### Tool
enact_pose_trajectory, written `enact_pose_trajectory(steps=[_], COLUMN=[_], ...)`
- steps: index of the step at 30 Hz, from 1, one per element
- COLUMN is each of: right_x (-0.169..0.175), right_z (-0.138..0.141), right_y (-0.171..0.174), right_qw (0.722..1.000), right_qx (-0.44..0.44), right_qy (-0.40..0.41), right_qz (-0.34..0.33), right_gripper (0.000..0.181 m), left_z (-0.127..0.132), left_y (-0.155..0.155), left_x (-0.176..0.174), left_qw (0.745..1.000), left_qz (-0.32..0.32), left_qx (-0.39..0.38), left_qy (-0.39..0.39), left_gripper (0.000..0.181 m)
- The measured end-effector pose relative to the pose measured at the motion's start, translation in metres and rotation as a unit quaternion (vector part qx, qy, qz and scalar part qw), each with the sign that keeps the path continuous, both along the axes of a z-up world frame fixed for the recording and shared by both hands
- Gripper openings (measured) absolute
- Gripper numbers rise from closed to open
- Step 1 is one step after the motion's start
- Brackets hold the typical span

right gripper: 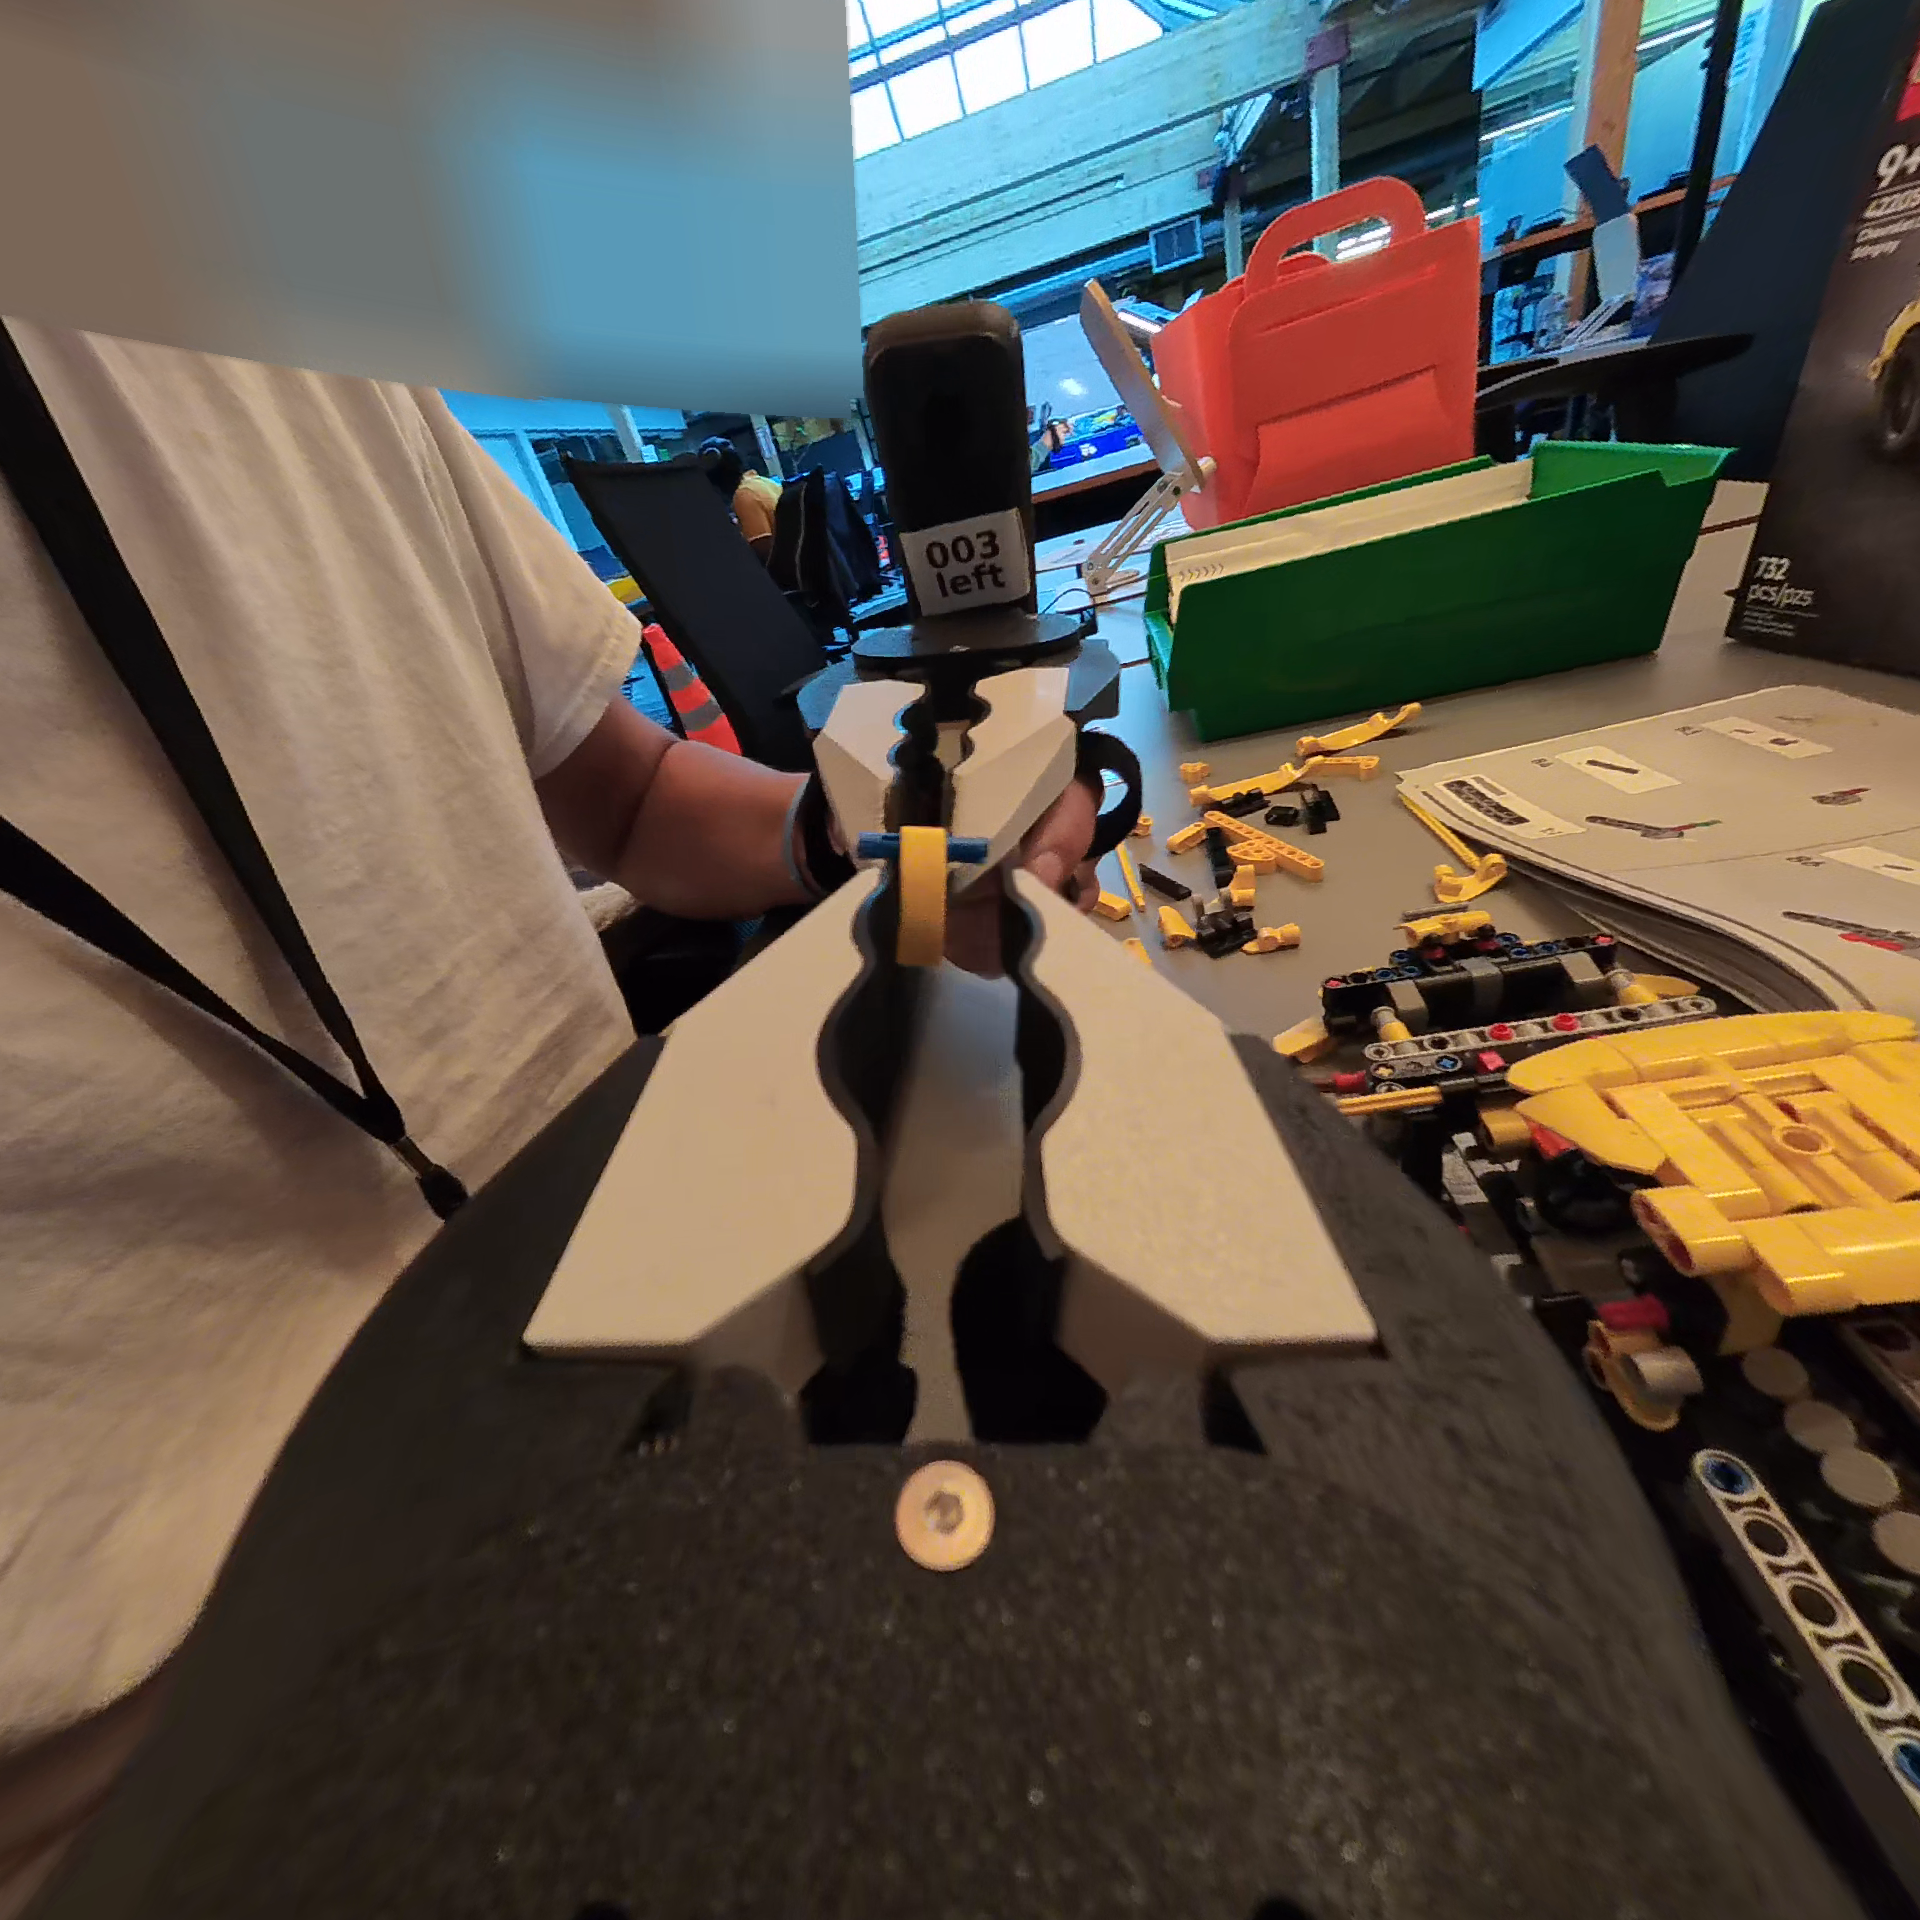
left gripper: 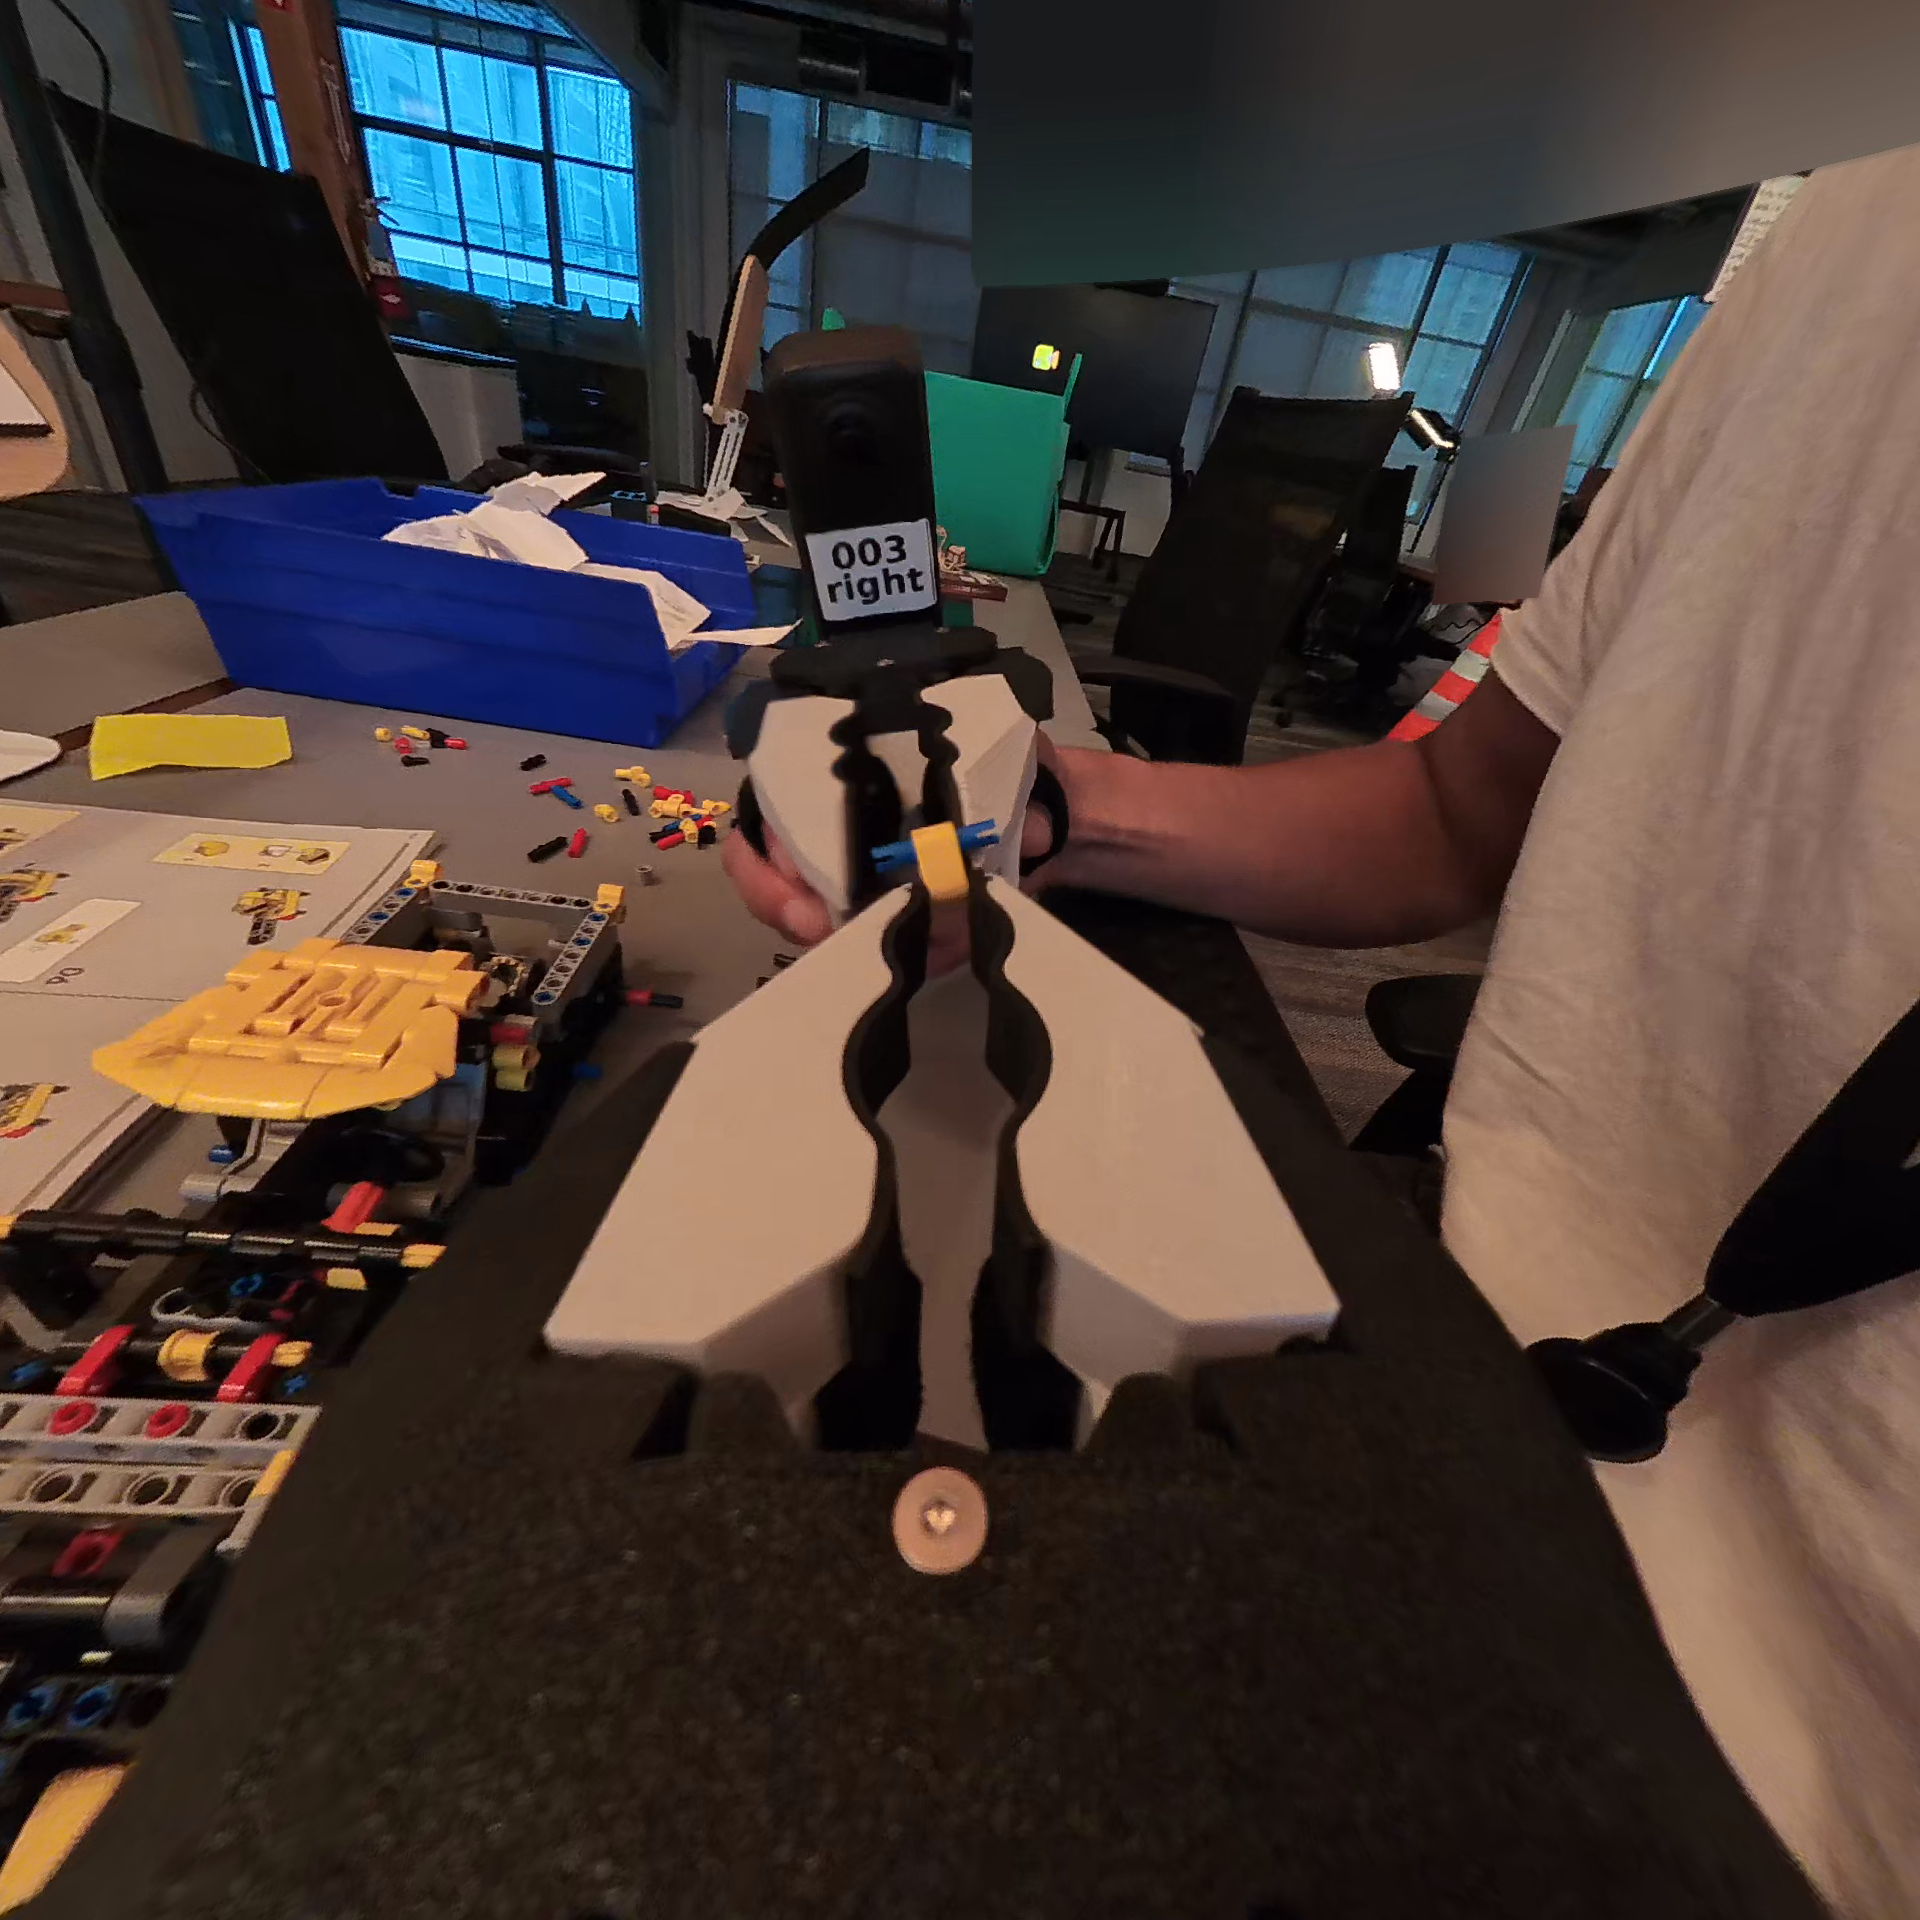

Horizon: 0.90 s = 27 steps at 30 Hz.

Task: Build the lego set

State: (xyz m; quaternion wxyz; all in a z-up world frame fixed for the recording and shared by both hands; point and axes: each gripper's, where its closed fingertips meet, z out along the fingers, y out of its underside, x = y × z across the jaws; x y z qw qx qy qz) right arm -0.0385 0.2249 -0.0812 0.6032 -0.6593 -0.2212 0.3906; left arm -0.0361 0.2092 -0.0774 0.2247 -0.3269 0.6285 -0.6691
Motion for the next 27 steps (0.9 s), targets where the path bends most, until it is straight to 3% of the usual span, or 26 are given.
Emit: enact_pose_trajectory(steps=[2,10,13,16,27], right_x=[0.001,-0.004,-0.003,-0.006,-0.004], right_z=[0.002,0.006,0.007,0.008,0.004], right_y=[0.001,-0.004,-0.002,-0.005,-0.011], right_qw=[1.0,1.0,1.0,1.0,0.999], right_qx=[0.01,0.022,0.014,0.026,0.043], right_qy=[-0.001,0.009,0.017,0.011,-0.028], right_qz=[-0.007,0.004,0.0,0.006,0.011], right_gripper=[0.024,0.017,0.03,0.019,0.015], left_z=[0.002,0.005,0.006,0.005,0.0], left_y=[-0.001,-0.002,-0.004,-0.003,-0.007], left_x=[-0.002,-0.004,-0.005,-0.004,-0.003], left_qw=[1.0,0.999,0.999,0.999,1.0], left_qz=[-0.006,-0.024,-0.032,-0.029,-0.016], left_qx=[-0.005,-0.034,-0.036,-0.039,0.003], left_qy=[-0.003,0.006,0.004,0.008,-0.004], left_gripper=[0.007,0.007,0.007,0.007,0.007])
